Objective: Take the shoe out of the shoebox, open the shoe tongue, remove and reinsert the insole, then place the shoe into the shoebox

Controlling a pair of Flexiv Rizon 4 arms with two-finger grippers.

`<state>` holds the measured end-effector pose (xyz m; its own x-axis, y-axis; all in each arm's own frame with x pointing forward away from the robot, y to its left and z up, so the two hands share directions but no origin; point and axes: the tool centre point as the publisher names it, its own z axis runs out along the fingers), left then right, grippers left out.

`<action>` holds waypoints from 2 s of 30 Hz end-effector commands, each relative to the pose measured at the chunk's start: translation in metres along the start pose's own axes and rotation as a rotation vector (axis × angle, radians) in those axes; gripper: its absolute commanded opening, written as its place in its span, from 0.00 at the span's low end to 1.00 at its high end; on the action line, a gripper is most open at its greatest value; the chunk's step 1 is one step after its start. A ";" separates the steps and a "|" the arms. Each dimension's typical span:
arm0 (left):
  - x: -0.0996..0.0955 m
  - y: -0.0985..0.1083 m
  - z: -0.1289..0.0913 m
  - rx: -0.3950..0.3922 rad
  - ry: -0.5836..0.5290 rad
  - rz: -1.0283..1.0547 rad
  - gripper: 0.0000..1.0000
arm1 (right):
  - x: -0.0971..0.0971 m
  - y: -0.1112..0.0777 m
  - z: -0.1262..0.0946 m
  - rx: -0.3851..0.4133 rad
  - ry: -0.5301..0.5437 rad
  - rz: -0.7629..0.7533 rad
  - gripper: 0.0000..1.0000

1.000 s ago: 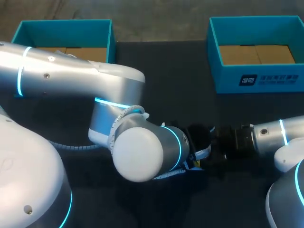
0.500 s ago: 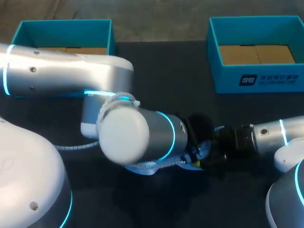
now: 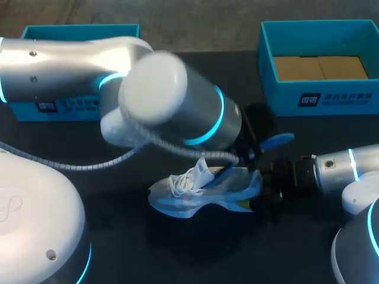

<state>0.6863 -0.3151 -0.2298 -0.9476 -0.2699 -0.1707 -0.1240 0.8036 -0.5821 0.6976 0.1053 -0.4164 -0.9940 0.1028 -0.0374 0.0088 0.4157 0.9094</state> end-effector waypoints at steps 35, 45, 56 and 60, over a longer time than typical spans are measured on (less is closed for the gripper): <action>-0.018 -0.068 -0.106 0.167 0.562 0.017 0.00 | 0.002 0.000 0.000 0.003 -0.003 -0.001 0.00; -0.007 -0.064 -0.138 0.314 0.581 -0.052 0.00 | 0.002 0.000 0.000 0.003 -0.003 -0.001 0.00; 0.002 -0.072 -0.177 0.474 0.609 -0.188 0.00 | 0.002 0.000 0.000 0.003 -0.003 -0.001 0.00; 0.002 -0.072 -0.177 0.474 0.609 -0.188 0.00 | 0.002 0.000 0.000 0.003 -0.003 -0.001 0.00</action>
<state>0.6446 -0.2838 -0.0437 -0.9338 0.0707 0.3506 -0.2783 0.4724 -0.8363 0.6975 0.1051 -0.4163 -0.9940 0.1029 -0.0373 0.0089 0.4159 0.9094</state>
